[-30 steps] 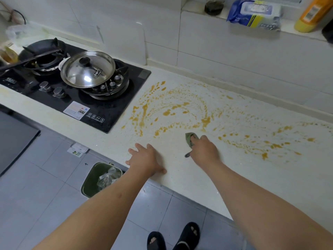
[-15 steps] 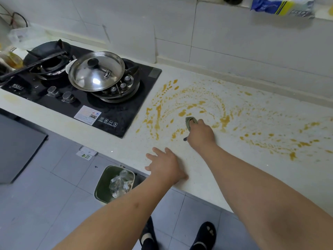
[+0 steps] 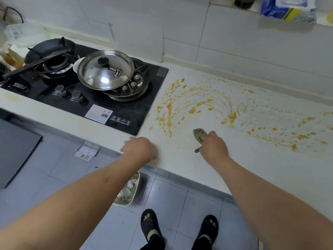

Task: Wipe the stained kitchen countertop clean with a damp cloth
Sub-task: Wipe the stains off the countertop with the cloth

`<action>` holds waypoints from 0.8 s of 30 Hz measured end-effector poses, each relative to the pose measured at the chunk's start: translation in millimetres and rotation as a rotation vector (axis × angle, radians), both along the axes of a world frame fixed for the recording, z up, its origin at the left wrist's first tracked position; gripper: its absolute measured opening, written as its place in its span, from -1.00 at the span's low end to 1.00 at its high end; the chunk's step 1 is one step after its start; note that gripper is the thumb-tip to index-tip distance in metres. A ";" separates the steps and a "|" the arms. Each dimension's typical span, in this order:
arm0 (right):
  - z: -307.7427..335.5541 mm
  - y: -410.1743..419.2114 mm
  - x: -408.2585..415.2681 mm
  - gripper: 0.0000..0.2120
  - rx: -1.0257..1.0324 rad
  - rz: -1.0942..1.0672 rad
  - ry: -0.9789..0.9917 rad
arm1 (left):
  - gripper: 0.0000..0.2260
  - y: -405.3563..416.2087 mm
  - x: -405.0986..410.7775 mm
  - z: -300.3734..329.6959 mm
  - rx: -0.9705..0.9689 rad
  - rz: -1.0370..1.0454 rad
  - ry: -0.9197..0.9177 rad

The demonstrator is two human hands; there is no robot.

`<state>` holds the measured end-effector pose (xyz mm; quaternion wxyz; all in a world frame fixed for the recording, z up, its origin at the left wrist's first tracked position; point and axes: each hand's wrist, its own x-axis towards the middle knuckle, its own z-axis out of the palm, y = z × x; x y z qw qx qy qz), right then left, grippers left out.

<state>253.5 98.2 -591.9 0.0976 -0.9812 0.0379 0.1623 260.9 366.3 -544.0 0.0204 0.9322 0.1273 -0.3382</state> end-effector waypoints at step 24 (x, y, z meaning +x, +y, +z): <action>-6.0 179.5 89.7 -0.55 0.172 0.135 -0.028 | 0.15 35.6 12.5 -45.8 -0.035 0.117 -0.028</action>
